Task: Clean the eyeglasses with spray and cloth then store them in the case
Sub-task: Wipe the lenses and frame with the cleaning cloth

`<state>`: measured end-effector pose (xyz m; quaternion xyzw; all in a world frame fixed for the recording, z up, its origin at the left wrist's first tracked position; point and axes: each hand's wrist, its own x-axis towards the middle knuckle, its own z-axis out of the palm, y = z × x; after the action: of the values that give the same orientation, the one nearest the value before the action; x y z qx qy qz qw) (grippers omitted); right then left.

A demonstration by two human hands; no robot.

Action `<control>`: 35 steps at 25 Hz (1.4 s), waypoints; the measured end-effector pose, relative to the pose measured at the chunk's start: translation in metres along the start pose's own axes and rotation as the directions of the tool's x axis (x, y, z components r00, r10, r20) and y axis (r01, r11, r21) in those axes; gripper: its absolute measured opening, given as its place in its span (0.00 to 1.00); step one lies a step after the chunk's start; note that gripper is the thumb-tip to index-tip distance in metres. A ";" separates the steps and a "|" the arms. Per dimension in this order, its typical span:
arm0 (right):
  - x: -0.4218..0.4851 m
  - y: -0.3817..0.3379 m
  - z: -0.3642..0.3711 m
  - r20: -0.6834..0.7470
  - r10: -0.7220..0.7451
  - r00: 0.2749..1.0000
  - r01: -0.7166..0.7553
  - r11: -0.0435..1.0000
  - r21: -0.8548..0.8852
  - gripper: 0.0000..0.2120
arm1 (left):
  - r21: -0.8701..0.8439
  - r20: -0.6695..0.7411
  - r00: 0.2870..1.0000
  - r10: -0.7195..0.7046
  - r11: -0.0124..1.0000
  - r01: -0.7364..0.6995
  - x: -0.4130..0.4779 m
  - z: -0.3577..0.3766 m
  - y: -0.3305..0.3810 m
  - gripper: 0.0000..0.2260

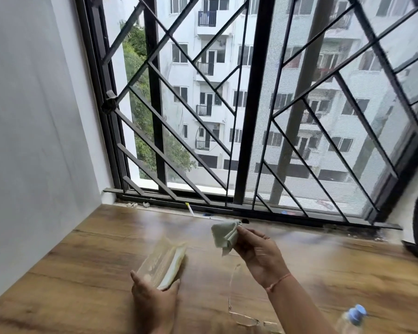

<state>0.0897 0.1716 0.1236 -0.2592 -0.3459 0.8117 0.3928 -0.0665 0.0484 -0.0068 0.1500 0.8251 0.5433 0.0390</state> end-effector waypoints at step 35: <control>-0.112 -0.106 -0.053 -0.123 -0.336 0.934 0.302 0.925 -0.230 0.03 | -0.563 0.763 0.560 0.323 0.758 0.330 -0.093 -0.023 0.250 0.03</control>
<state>0.2372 0.1471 0.1885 -0.3031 -0.4334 0.6728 0.5173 0.0677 0.0922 0.2202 0.3613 0.4628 0.6577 0.4719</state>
